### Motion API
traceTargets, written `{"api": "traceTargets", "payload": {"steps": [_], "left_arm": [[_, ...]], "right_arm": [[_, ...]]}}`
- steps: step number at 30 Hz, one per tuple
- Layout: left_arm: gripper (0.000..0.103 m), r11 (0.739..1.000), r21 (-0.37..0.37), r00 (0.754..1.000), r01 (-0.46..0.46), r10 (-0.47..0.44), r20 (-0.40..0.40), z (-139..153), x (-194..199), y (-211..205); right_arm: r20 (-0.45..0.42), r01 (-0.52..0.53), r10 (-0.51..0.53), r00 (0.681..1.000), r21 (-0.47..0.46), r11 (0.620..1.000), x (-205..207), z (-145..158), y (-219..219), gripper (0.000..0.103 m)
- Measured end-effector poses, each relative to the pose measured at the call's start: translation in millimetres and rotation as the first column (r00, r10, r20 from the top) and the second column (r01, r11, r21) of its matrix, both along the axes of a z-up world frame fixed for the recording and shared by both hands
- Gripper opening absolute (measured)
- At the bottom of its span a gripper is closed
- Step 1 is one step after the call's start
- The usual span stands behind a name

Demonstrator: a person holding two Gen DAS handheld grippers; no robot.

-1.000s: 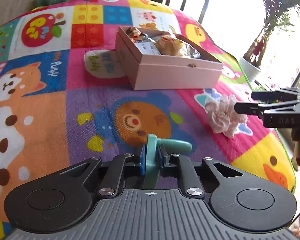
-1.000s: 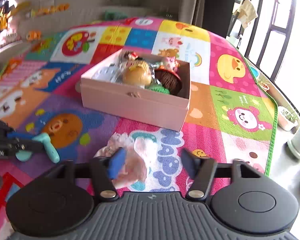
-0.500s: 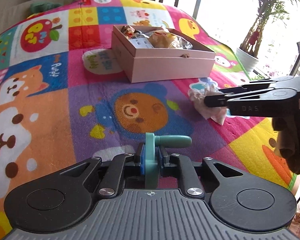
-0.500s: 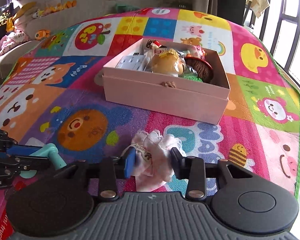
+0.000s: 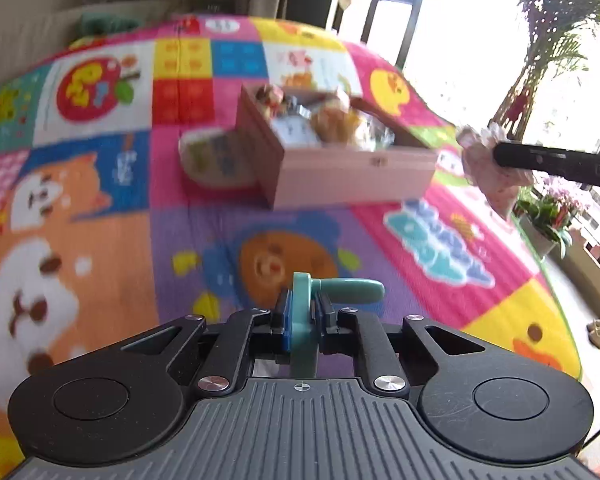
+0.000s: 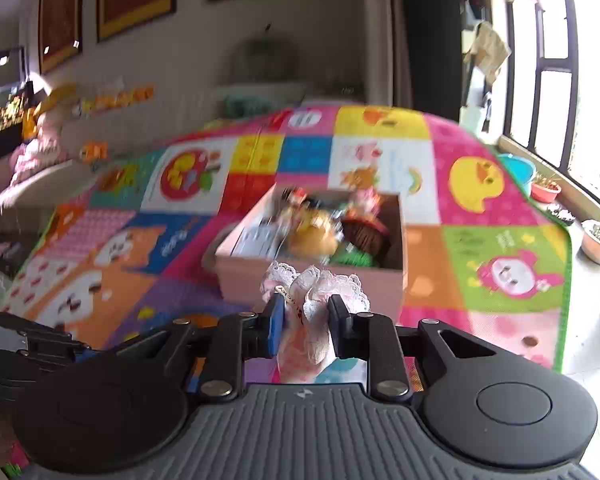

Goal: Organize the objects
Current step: 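Drop the pacifier into the box with the left gripper while the right gripper carries the lace cloth there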

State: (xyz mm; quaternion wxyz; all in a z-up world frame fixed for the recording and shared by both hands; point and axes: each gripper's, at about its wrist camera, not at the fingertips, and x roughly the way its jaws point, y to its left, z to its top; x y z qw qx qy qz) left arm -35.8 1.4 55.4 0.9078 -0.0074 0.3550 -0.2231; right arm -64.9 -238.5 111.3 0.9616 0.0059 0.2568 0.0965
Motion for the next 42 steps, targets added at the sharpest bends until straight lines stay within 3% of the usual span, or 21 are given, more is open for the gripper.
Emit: {"api": "traceTargets", "payload": {"steps": [5,8,10,14,16,18,22,26,33,36,39,42], "left_arm": [[0.014,1.000,0.027,0.989,0.016,-0.020,0.144,55.2,38.8,-23.7],[0.014,0.999,0.045,0.976,0.006,-0.016,0.217,82.9,83.4,-46.1],[0.014,1.000,0.012,0.972,-0.016,0.013,0.235,94.4,120.5,-59.4],[0.019,0.996,-0.083,0.977,-0.021,0.038,0.209,90.6,186.6,-76.2],[0.019,0.982,-0.167,0.980,-0.088,0.115,0.164,82.8,204.2,-70.1],[0.020,0.966,-0.236,0.982,-0.103,0.136,0.128,75.6,209.8,-59.9],[0.020,0.973,-0.216,0.984,-0.085,0.116,0.132,62.7,190.6,-39.2],[0.020,0.978,-0.201,0.994,-0.051,0.070,0.085,42.7,163.2,-23.5],[0.020,0.977,-0.211,0.999,0.001,0.008,0.044,16.2,108.2,-9.9],[0.020,0.979,-0.203,0.999,0.034,-0.026,0.044,11.8,83.9,-1.7],[0.020,0.978,-0.206,0.998,0.044,-0.036,0.043,7.6,69.2,8.8],[0.020,0.972,-0.234,1.000,0.030,-0.026,0.017,0.6,67.3,13.3]], "right_arm": [[0.071,0.045,-0.049,0.996,0.057,0.997,-2.1,17.9,-30.5,0.023],[0.081,0.059,-0.065,0.995,0.078,0.995,1.1,17.6,-42.1,0.023],[0.079,0.062,-0.068,0.995,0.083,0.995,4.7,15.3,-46.8,0.023],[0.066,0.080,-0.086,0.994,0.079,0.994,11.7,8.1,-54.9,0.023],[0.048,0.104,-0.108,0.993,0.076,0.992,18.4,4.0,-59.6,0.023],[0.037,0.121,-0.124,0.992,0.068,0.990,22.0,0.4,-63.8,0.023],[0.006,0.141,-0.142,0.990,0.074,0.987,35.9,-3.7,-69.7,0.023],[-0.016,0.121,-0.121,0.993,0.094,0.988,62.1,0.0,-67.4,0.023],[-0.113,0.108,-0.085,0.990,0.214,0.971,152.5,19.4,-62.4,0.023],[-0.184,0.106,-0.074,0.980,0.170,0.980,181.2,13.0,-50.8,0.023],[-0.259,0.079,-0.050,0.964,0.103,0.992,186.8,-2.6,-39.2,0.023],[-0.332,0.075,-0.039,0.942,0.097,0.992,184.0,-20.3,-34.8,0.023]]}}
